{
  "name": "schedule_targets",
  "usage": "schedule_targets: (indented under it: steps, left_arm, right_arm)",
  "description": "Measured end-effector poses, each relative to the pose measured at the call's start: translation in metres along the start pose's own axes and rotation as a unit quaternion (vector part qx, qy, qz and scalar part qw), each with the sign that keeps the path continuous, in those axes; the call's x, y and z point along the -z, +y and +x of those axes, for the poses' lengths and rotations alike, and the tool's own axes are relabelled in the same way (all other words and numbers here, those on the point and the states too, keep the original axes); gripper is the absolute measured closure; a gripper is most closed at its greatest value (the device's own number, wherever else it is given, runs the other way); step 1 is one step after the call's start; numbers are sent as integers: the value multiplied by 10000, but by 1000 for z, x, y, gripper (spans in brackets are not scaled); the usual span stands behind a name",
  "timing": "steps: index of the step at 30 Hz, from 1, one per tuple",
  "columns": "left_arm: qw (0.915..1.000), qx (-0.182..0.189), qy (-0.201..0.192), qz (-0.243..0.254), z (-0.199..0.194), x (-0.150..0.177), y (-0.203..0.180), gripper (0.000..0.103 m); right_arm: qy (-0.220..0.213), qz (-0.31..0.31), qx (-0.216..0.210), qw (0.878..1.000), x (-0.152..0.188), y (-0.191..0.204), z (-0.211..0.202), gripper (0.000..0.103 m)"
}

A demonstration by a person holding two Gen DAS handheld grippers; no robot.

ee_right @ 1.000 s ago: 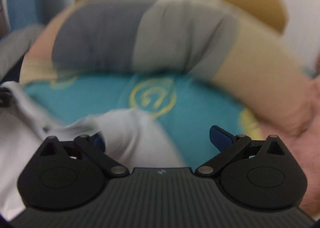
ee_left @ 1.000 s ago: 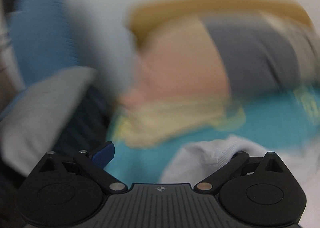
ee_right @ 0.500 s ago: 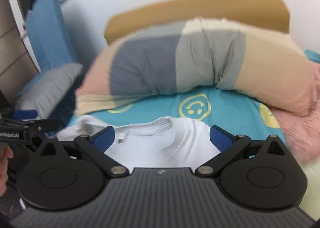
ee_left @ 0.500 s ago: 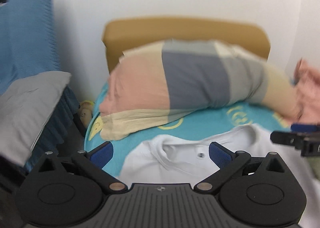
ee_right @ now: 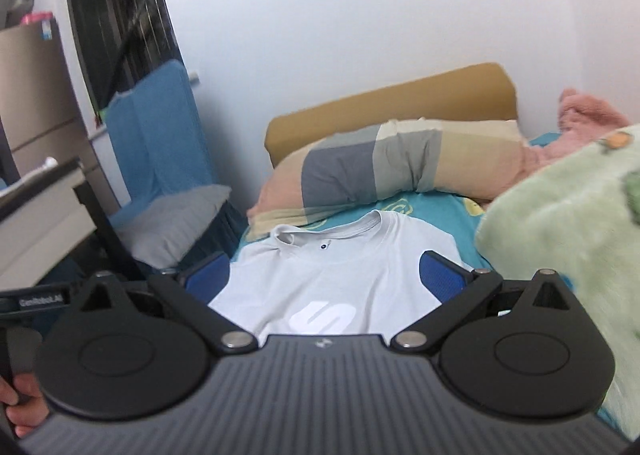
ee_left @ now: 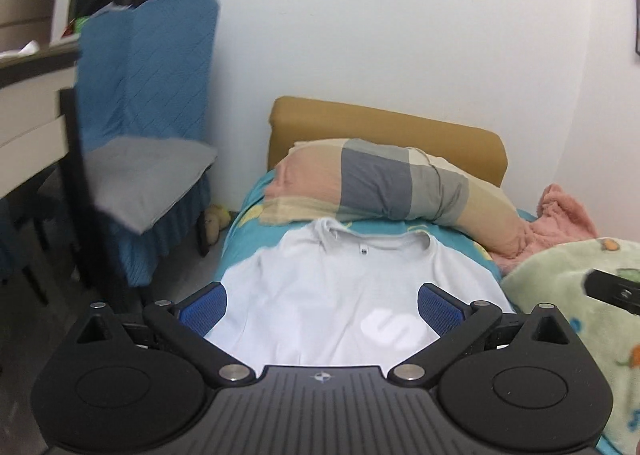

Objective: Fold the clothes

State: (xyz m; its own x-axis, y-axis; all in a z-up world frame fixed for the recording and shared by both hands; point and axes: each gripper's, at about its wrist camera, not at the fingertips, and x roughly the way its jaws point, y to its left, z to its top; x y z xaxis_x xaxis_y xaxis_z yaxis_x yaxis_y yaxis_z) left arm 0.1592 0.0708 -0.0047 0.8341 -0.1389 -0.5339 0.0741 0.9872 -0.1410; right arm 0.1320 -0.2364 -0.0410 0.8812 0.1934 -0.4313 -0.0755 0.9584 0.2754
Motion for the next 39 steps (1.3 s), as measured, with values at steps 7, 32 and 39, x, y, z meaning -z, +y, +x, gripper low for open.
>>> schedule_targets:
  steps: [7,32,39]
  left_arm:
    - [9929,87,299,-1148,-47,2,38,0]
    - [9491,-671,855,-2956,183,53,131,12]
    - [9701,-831,634,-2189,205,51,116,85]
  right_arm:
    - [-150,49,1,9999,33,13,-84,0]
    - [162,1039,59,9944,117,-54,25,0]
    - [273,1224,77,9921,125,-64,43,0]
